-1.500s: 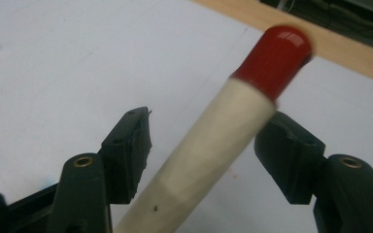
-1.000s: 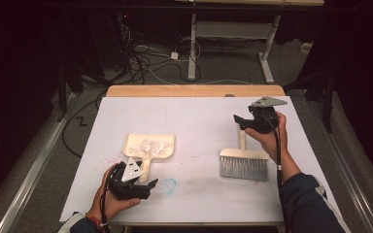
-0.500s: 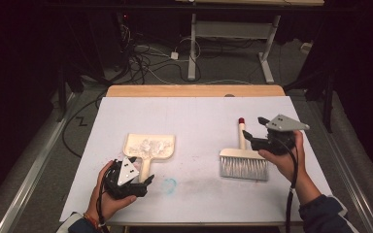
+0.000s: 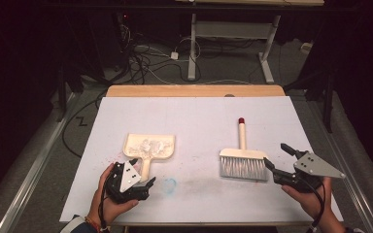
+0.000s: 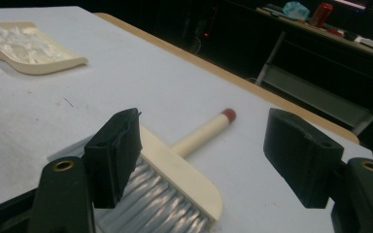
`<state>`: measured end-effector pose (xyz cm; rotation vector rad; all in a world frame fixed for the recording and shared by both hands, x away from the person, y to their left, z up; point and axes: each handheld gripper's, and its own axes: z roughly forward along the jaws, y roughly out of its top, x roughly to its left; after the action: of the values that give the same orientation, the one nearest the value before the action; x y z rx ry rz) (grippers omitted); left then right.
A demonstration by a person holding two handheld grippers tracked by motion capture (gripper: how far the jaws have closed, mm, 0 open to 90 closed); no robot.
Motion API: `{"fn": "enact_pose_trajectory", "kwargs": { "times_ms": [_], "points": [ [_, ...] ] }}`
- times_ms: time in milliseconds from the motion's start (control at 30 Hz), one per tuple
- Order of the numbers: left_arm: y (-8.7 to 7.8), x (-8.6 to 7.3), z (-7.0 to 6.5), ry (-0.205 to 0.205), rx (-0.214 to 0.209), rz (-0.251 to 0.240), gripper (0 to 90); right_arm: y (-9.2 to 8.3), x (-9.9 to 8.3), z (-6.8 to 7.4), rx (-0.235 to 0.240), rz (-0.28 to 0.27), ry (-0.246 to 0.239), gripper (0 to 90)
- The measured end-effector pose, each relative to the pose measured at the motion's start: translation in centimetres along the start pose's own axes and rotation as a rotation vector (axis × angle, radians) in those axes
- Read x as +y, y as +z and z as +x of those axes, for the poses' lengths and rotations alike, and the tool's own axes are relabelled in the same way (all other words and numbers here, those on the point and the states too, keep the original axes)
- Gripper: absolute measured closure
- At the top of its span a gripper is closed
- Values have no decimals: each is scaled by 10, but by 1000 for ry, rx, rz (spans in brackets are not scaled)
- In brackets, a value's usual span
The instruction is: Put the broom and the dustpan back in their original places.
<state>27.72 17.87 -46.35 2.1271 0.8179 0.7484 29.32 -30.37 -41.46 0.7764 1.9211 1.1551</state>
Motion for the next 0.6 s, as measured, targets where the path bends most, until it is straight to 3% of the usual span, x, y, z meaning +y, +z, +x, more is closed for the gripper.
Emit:
{"fn": "enact_pose_trajectory", "kwargs": {
  "times_ms": [133, 333, 600],
  "points": [
    [1, -2, 3, 3, 17, 2, 167, -4, 0, 4, 6, 10, -28, 293],
    [-2, -2, 6, -28, 17, -35, 167, -2, -1, 4, 11, 23, -25, 289],
    [-1, 0, 10, -30, 32, -39, 167, 3, -6, 5, 26, 52, -18, 274]
  ]
}}
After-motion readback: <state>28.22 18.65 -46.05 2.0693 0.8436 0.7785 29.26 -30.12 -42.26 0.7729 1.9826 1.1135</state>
